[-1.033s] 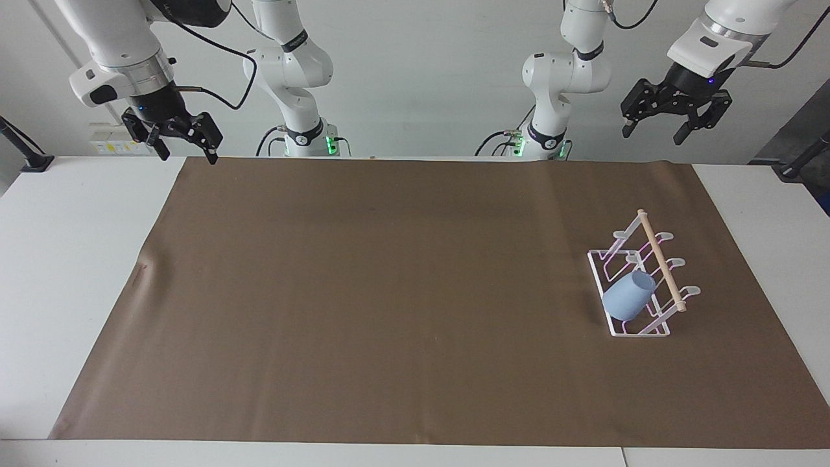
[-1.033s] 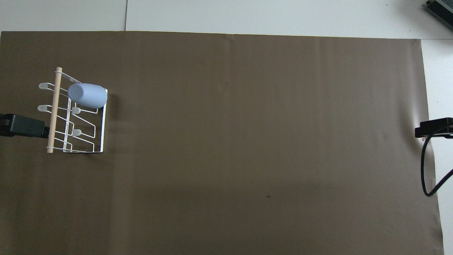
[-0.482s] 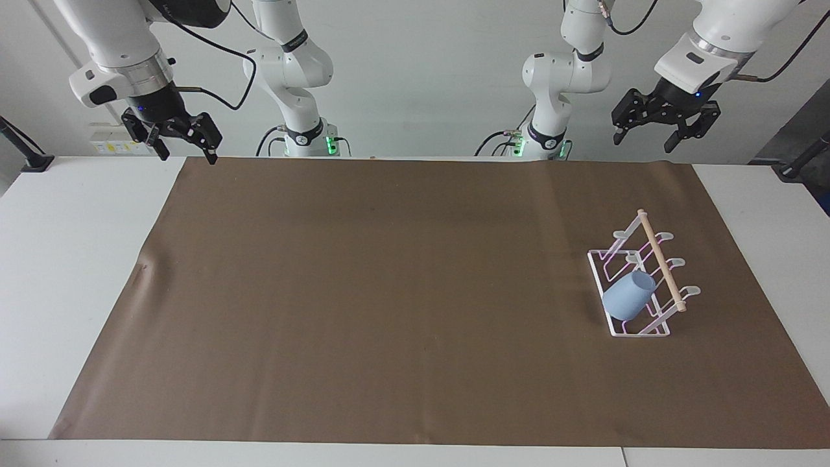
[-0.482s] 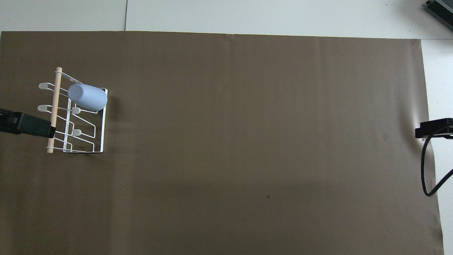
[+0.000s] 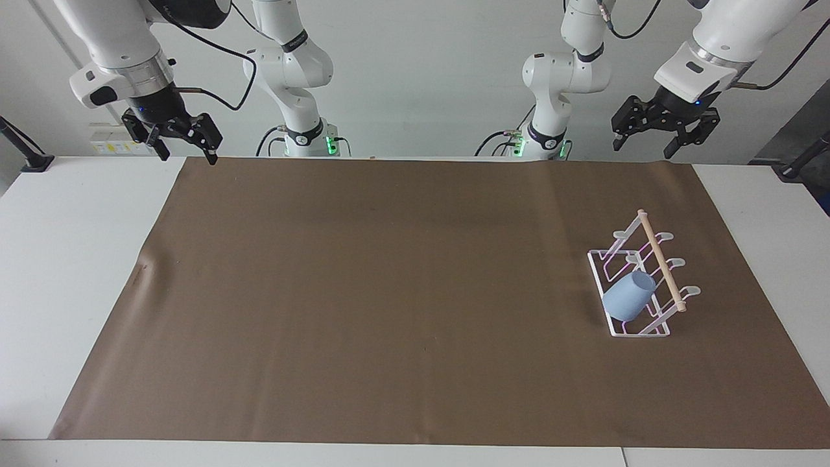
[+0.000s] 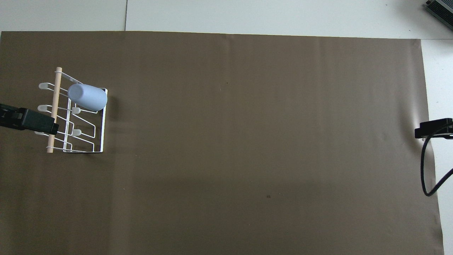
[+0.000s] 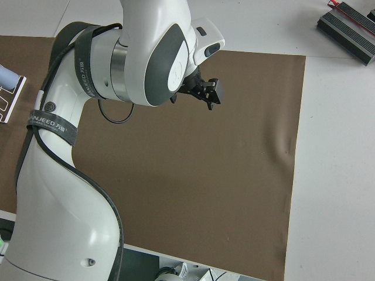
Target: Hang cup on cup holder
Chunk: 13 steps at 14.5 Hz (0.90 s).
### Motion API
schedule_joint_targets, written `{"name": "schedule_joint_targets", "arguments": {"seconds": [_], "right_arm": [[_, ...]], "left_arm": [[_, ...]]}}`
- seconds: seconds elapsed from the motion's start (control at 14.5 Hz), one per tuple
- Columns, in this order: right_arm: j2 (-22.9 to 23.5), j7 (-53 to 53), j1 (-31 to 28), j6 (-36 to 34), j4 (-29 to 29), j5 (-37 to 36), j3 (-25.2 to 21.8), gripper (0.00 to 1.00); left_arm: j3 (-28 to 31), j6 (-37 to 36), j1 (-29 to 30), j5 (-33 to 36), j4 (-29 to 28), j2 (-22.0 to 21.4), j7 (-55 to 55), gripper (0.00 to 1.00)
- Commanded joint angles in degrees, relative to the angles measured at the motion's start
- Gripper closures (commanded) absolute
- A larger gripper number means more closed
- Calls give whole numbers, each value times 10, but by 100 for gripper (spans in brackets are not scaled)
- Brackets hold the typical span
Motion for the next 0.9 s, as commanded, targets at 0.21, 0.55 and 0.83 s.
{"name": "schedule_joint_targets", "arguments": {"seconds": [0.21, 0.55, 0.83], "right_arm": [[19, 7, -6, -51, 62, 1, 9, 0], [11, 7, -5, -51, 47, 0, 8, 0], [11, 8, -5, -51, 45, 0, 8, 0]], "left_arm": [[-1, -10, 1, 1, -13, -11, 6, 0], [-1, -6, 0, 1, -28, -19, 11, 0], [-1, -3, 0, 1, -31, -20, 12, 0]]}}
